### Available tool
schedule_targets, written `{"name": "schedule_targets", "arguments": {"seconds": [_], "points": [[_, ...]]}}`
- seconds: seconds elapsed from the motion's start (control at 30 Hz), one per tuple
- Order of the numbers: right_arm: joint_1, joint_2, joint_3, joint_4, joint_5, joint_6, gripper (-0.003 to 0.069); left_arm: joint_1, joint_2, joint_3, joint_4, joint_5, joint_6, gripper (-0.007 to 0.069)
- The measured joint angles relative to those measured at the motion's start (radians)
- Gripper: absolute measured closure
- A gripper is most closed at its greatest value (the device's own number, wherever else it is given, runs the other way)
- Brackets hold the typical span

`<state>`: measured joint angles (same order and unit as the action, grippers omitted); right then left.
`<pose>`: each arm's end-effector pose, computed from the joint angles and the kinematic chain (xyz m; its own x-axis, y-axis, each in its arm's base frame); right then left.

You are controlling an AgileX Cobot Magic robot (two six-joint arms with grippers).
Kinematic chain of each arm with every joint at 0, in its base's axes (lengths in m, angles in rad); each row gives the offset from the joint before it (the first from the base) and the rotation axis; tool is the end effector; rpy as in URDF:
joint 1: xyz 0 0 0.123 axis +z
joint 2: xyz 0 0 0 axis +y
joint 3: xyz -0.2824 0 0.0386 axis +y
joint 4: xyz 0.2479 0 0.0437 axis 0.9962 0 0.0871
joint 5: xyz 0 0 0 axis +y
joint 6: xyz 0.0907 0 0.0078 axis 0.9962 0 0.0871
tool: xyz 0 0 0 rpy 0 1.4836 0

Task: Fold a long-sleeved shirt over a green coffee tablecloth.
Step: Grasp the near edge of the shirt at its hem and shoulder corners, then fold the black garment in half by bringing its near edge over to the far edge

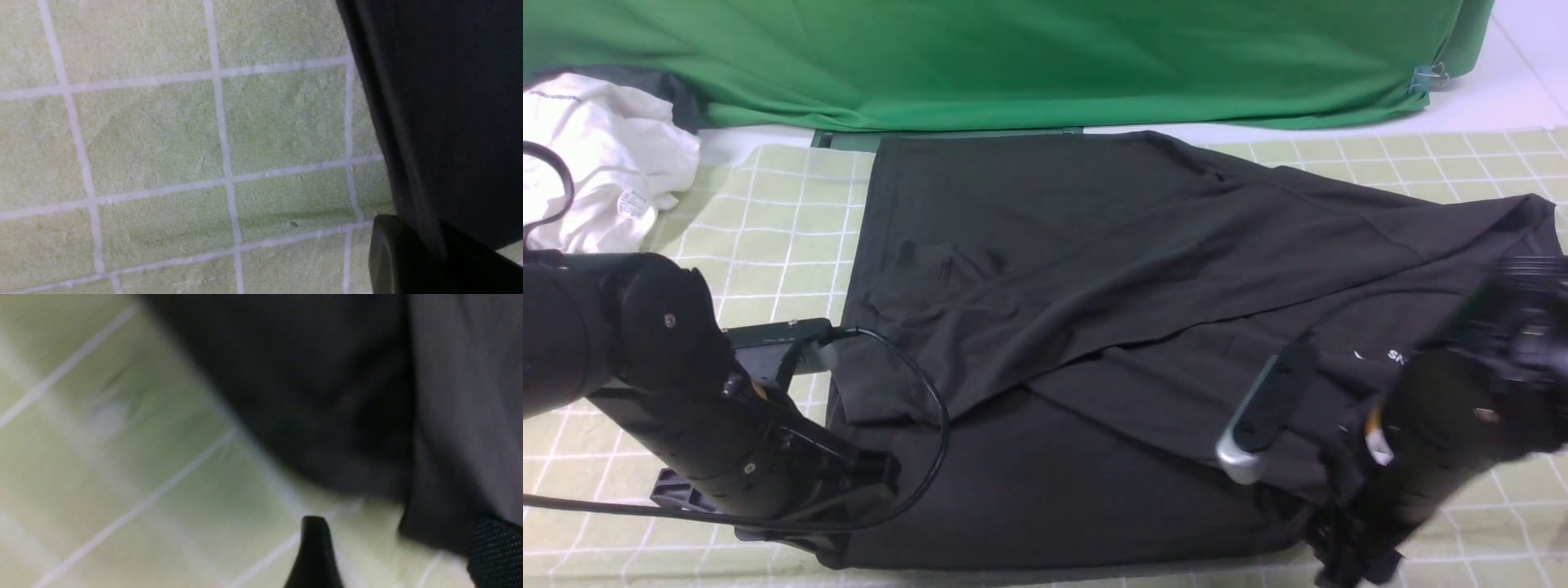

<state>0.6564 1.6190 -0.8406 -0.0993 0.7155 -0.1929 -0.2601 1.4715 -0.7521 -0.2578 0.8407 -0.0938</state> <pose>0.2209 0.1627 0.1707 -0.5944 -0.7914 -0.1429 -0.7858 0.6093 -0.1057 0.2234 -0.0774 0.1886 -0.9982 -0.0033 -0.0603 0.0096 0.9772 -0.2123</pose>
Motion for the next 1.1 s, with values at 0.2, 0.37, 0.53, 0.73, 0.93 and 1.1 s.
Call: {"name": "schedule_targets", "arguments": {"seconds": [0.2,0.37,0.53,0.73,0.93,1.1], "points": [[0.000,0.092,-0.040,-0.052,-0.041,0.009,0.0270,0.000,0.000,0.000,0.001,0.001,0.000,0.0601],[0.001,0.103,-0.046,-0.059,-0.060,0.002,0.0468,0.000,0.000,0.000,0.002,0.001,0.000,0.0601],[0.004,0.109,-0.078,-0.057,0.002,0.001,0.0608,0.000,-0.047,0.000,0.006,0.013,0.000,0.0601],[0.038,0.048,-0.089,-0.021,0.136,0.013,0.0608,0.000,-0.167,-0.003,0.020,0.065,0.000,0.0601],[0.093,-0.031,-0.042,0.027,0.214,0.063,0.0608,0.000,-0.259,0.019,0.018,0.178,0.000,0.0601],[0.188,-0.113,0.052,0.052,0.241,0.167,0.0608,0.000,-0.362,0.122,-0.034,0.234,0.000,0.0601]]}}
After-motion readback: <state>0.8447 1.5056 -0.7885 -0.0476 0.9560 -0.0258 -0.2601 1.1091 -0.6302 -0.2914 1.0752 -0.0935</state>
